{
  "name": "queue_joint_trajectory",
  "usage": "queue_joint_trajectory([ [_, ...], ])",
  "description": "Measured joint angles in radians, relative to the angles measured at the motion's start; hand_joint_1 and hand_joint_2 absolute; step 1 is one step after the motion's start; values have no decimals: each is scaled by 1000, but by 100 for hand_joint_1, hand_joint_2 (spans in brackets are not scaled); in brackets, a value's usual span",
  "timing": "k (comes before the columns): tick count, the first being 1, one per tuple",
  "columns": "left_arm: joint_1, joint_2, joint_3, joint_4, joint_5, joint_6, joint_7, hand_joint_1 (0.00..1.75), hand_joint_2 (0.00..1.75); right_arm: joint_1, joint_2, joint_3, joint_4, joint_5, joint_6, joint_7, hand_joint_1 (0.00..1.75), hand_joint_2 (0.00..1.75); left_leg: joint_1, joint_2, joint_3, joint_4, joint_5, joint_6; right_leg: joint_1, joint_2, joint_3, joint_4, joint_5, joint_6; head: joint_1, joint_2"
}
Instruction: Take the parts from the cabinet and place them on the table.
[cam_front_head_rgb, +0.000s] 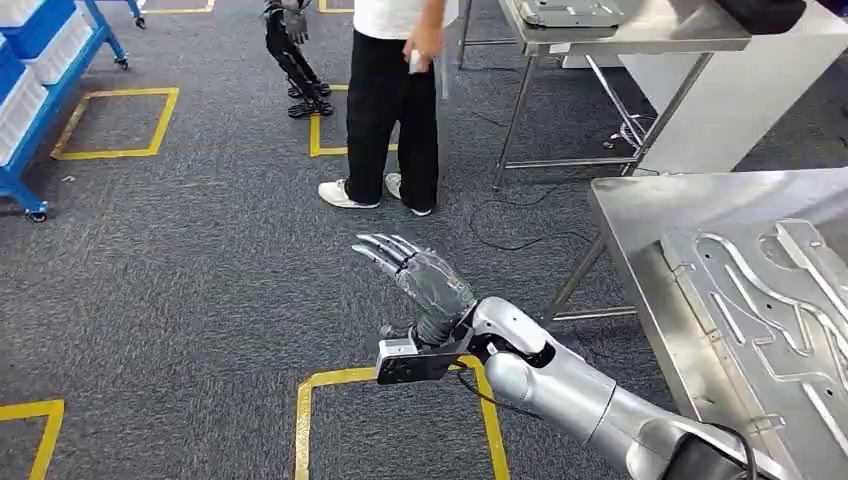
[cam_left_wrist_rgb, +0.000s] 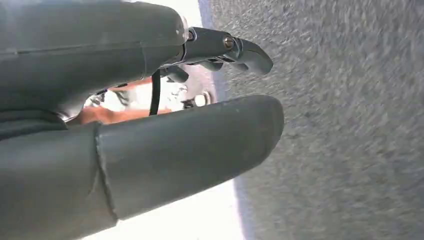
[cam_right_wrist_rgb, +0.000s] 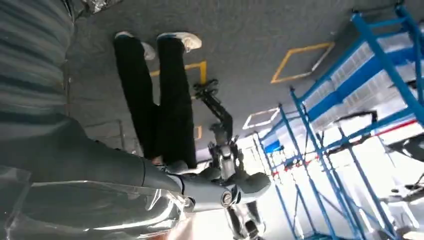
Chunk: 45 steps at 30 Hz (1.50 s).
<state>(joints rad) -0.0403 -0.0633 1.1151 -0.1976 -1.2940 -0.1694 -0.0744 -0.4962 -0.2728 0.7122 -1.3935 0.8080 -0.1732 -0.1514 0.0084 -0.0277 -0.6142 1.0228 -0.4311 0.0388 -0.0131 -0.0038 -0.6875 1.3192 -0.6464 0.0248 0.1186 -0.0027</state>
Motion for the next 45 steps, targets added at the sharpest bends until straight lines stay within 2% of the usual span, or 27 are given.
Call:
queue_joint_trajectory([
  [2,0,0,0,0,0,0,0,0,0,6,0,0,3,0,0,0,0,175,-4,-29,2,1,0,0,1,5,-3,-19,49,-9,0,0],
  [4,-1,0,0,0,0,0,0,0,0,4,0,0,3,0,0,0,0,175,-5,-55,8,1,0,0,2,23,69,-185,149,-21,0,0],
  [5,0,0,0,0,0,0,0,0,0,4,0,0,3,0,-1,0,0,175,-4,-65,8,1,0,-1,4,59,101,-262,180,-28,0,0],
  [6,-1,-2,0,0,0,0,0,0,0,6,0,-1,6,-1,-2,0,0,175,-7,-73,1,3,1,-7,2,99,107,-280,171,-31,-2,0],
  [8,-1,-2,0,0,0,0,0,0,0,16,1,-6,12,-3,-9,-4,0,175,6,-97,-7,2,7,-19,11,79,110,-290,171,-29,0,0],
  [10,5,-2,0,0,0,0,-1,0,0,31,11,-16,23,-4,-18,-21,0,175,8,-117,-7,-5,10,-33,7,53,123,-308,176,-41,0,0],
  [12,5,-3,0,0,-2,0,-1,0,0,54,24,-31,53,-3,-38,-31,0,175,2,-20,-29,52,-33,-34,7,27,139,-328,184,-49,-2,0],
  [14,1,-3,0,0,-6,1,-1,0,0,83,35,-42,96,0,-56,-39,0,175,4,8,-100,197,-107,-42,11,-6,140,-327,182,-53,-2,0],
  [16,1,-3,0,0,-11,1,-3,0,0,115,48,-57,143,-2,-69,-47,0,175,6,15,-145,288,-129,-51,10,-37,139,-325,178,-53,-2,0],
  [17,4,-3,0,0,-13,2,-3,0,0,127,58,-66,173,-15,-68,-48,0,175,9,19,-133,267,-107,-54,9,-49,139,-324,176,-51,-2,0],
  [19,8,-3,0,0,-18,7,-5,0,0,159,82,-100,250,-62,-74,-63,0,175,15,38,-44,108,-28,-59,5,-72,143,-319,169,-42,-2,0],
  [20,7,-3,0,0,-20,11,-6,0,0,177,99,-126,313,-87,-90,-85,0,175,15,75,9,15,-2,-62,5,-84,146,-313,162,-35,-1,0],
  [21,5,-6,0,0,-19,13,-8,0,0,194,110,-151,372,-107,-105,-105,0,175,4,88,19,2,-17,-54,12,-94,143,-310,154,-26,-3,0],
  [25,16,-8,5,0,-7,21,-22,0,0,247,166,-239,633,-180,-145,-166,0,175,2,42,19,-7,-12,-20,8,-125,161,-313,148,-6,1,0],
  [27,19,-11,16,0,0,24,-27,0,0,273,183,-287,751,-229,-135,-186,0,175,8,27,24,-15,-6,-9,-1,-34,149,-272,109,4,1,0],
  [28,17,-11,19,0,3,25,-29,0,0,290,188,-313,809,-247,-132,-195,0,175,7,17,23,-15,-5,-3,-4,-9,115,-203,65,4,1,0],
  [30,19,-13,23,0,7,27,-31,0,0,326,193,-345,888,-260,-131,-201,0,175,3,-10,20,-14,-5,-1,-2,2,28,-31,-7,5,2,0],
  [31,21,-13,25,0,7,27,-31,0,0,336,198,-353,919,-262,-130,-202,0,175,1,-22,20,-14,-5,-1,-1,3,0,14,-10,2,1,0],
  [32,22,-13,27,0,7,27,-32,0,0,340,201,-359,947,-264,-128,-202,0,175,-1,-33,20,-12,-5,-1,1,4,-2,2,15,-2,1,0],
  [34,22,-13,30,0,7,27,-32,0,0,340,208,-375,983,-264,-125,-200,0,175,-2,-54,21,-9,-5,-1,1,15,60,-144,109,-13,1,0],
  [35,21,-15,32,0,7,27,-32,0,0,340,210,-382,996,-264,-124,-198,0,175,-2,-64,21,-8,-6,-2,1,44,108,-243,154,-18,1,0],
  [36,20,-17,34,0,7,27,-32,0,0,339,213,-386,1009,-264,-123,-198,0,175,-1,-70,18,-6,-6,-5,0,96,128,-295,152,-18,1,0],
  [40,25,-18,41,0,8,28,-33,0,0,339,225,-411,1049,-282,-86,-175,0,175,1,-105,15,-14,2,-29,11,52,132,-299,162,-28,1,0],
  [41,25,-19,43,0,9,29,-33,0,0,341,233,-424,1061,-303,-56,-174,0,175,-2,-92,11,-4,-5,-32,-2,38,136,-313,171,-40,1,0],
  [42,25,-22,43,0,9,31,-32,0,0,350,235,-438,1077,-326,-31,-174,0,175,-5,-31,1,25,-32,-35,2,25,140,-318,171,-45,0,0],
  [43,23,-23,44,0,10,34,-32,0,0,365,240,-453,1091,-351,-10,-177,0,175,-5,-4,-23,81,-73,-38,4,9,141,-318,170,-52,0,0],
  [45,20,-24,49,0,11,43,-29,0,0,400,246,-492,1126,-402,27,-180,0,175,-1,13,-92,241,-156,-45,8,-27,141,-317,167,-54,0,0],
])
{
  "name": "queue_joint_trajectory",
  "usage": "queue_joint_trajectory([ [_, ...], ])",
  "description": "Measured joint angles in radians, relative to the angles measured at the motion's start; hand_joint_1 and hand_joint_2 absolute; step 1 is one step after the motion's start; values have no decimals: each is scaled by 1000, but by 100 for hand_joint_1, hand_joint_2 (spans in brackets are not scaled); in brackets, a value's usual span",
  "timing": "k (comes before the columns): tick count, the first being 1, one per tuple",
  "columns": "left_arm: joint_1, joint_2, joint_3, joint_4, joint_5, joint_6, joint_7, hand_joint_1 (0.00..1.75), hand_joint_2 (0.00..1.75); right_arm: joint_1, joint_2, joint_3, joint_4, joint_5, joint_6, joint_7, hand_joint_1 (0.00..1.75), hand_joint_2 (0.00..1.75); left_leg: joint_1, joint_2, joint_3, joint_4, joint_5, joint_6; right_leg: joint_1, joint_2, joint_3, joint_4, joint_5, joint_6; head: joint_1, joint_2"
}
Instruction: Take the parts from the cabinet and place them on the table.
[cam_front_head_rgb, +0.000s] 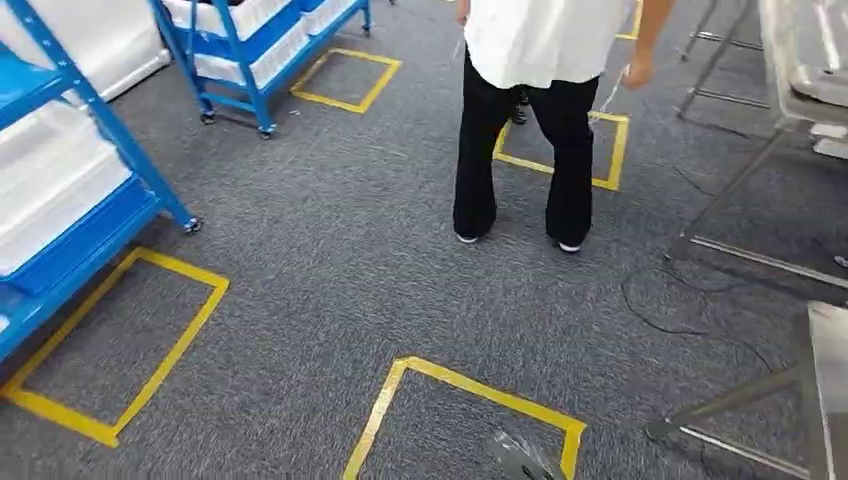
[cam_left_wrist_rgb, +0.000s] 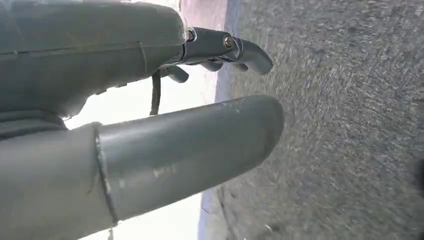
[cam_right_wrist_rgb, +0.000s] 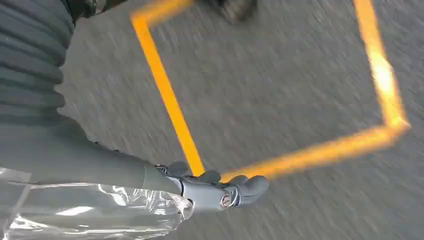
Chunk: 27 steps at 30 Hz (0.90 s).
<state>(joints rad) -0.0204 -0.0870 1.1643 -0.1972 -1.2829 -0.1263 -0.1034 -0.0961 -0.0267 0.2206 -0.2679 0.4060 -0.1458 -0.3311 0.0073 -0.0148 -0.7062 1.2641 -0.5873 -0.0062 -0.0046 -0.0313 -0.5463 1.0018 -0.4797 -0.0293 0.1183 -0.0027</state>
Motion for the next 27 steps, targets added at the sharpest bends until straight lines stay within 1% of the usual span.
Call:
queue_joint_trajectory([
  [1,2,-2,2,0,0,3,2,0,0,19,4,-16,13,-17,8,1,0,175,2,3,-23,56,-18,-4,1,-18,-1,1,-1,0,0,0],
  [2,4,-2,3,0,0,5,4,0,0,34,8,-29,24,-33,16,3,0,175,4,7,-20,59,-9,-6,1,-32,-1,1,-2,1,0,0],
  [3,9,-2,7,0,0,8,5,0,175,46,15,-42,33,-50,16,8,0,175,5,11,9,13,20,-8,0,-44,0,2,-4,2,0,0],
  [4,14,-3,11,0,0,11,5,0,175,53,27,-58,41,-70,8,23,0,175,6,20,60,-71,60,-9,-1,-52,1,4,-6,4,0,0],
  [5,15,-3,15,0,0,14,6,0,175,58,41,-77,49,-88,5,42,0,175,6,43,120,-174,99,-8,-1,-61,2,6,-9,8,0,0],
  [6,13,-4,17,0,-1,18,7,0,175,61,50,-94,55,-111,7,62,0,175,4,90,158,-246,102,-6,2,-69,4,12,-13,13,0,0],
  [7,10,-5,18,0,-2,23,10,0,175,67,61,-117,61,-141,19,83,0,175,-4,86,161,-252,101,4,8,-78,4,17,-18,21,1,0],
  [8,10,-5,19,0,-3,28,13,0,175,69,68,-136,66,-165,31,95,0,175,-4,73,158,-249,102,11,7,-84,5,17,-18,25,0,0],
  [9,11,-7,20,0,-3,34,16,0,175,70,78,-162,69,-194,44,100,0,175,-5,65,153,-249,102,14,8,-92,8,16,-18,27,1,0],
  [10,13,-8,24,0,-3,39,18,0,175,71,88,-183,70,-218,57,98,0,175,-6,55,152,-250,103,21,7,-100,12,14,-17,32,0,0],
  [11,14,-11,27,0,-2,42,18,0,175,72,94,-202,71,-241,67,95,0,175,-3,46,161,-261,110,30,4,-97,14,16,-22,41,0,0],
  [12,15,-16,30,0,-2,45,19,0,175,74,99,-216,72,-253,76,93,0,175,2,40,164,-265,114,35,-1,-51,13,31,-38,49,1,0],
  [13,13,-17,34,0,-2,51,19,0,175,79,104,-240,75,-269,84,92,0,175,2,31,162,-265,118,40,-1,-6,-11,77,-75,52,1,0],
  [14,10,-18,39,0,-2,54,19,0,175,81,111,-260,78,-278,88,92,0,175,1,24,159,-265,121,45,-2,14,-42,146,-116,52,0,0],
  [15,9,-20,41,0,-3,55,19,0,175,84,117,-276,81,-280,90,95,0,175,0,13,156,-265,122,48,-3,23,-81,231,-153,54,0,0],
  [16,9,-20,42,0,-4,56,19,0,175,87,122,-290,83,-280,95,96,0,175,-1,-3,154,-264,123,48,-3,26,-112,299,-175,54,0,0],
  [17,9,-20,42,0,-6,57,19,0,175,88,128,-296,84,-271,103,96,0,175,-2,-17,154,-263,124,48,-2,28,-120,317,-167,52,0,0],
  [18,9,-21,43,0,-13,58,19,0,175,87,130,-299,84,-262,110,97,0,175,-2,-31,154,-261,124,48,-2,30,-106,289,-137,50,0,0],
  [19,9,-21,43,0,-14,59,21,0,175,87,135,-300,84,-250,117,100,0,175,-2,-46,155,-259,124,48,-3,33,-74,224,-94,46,0,0],
  [20,8,-21,43,0,-20,60,22,0,175,88,137,-300,84,-238,124,105,0,175,-2,-62,157,-258,123,46,-3,49,-27,128,-42,41,0,0],
  [21,7,-23,43,0,-23,63,23,0,175,90,138,-300,86,-231,129,109,0,175,-1,-74,156,-257,124,44,-3,89,6,54,-13,35,0,0],
  [22,5,-26,43,0,-25,64,23,0,175,93,138,-300,91,-223,134,112,0,175,-6,-86,148,-250,124,36,-8,141,15,24,-26,30,0,0],
  [23,3,-26,43,0,-27,66,24,0,175,93,142,-300,92,-220,137,111,0,175,-2,-99,142,-250,127,29,-7,127,13,19,-26,31,0,0],
  [25,9,-26,43,0,-30,69,24,0,175,90,146,-299,92,-217,140,112,0,175,6,-123,136,-257,134,13,0,107,14,19,-26,28,0,0],
  [26,12,-26,43,0,-33,72,25,0,175,90,148,-299,92,-214,142,112,0,175,1,-132,130,-257,135,5,-10,92,18,6,-19,18,0,0],
  [27,13,-27,43,0,-34,76,26,0,175,88,152,-299,92,-210,143,112,0,175,3,-77,128,-241,123,6,-11,75,23,-2,-14,12,0,0],
])
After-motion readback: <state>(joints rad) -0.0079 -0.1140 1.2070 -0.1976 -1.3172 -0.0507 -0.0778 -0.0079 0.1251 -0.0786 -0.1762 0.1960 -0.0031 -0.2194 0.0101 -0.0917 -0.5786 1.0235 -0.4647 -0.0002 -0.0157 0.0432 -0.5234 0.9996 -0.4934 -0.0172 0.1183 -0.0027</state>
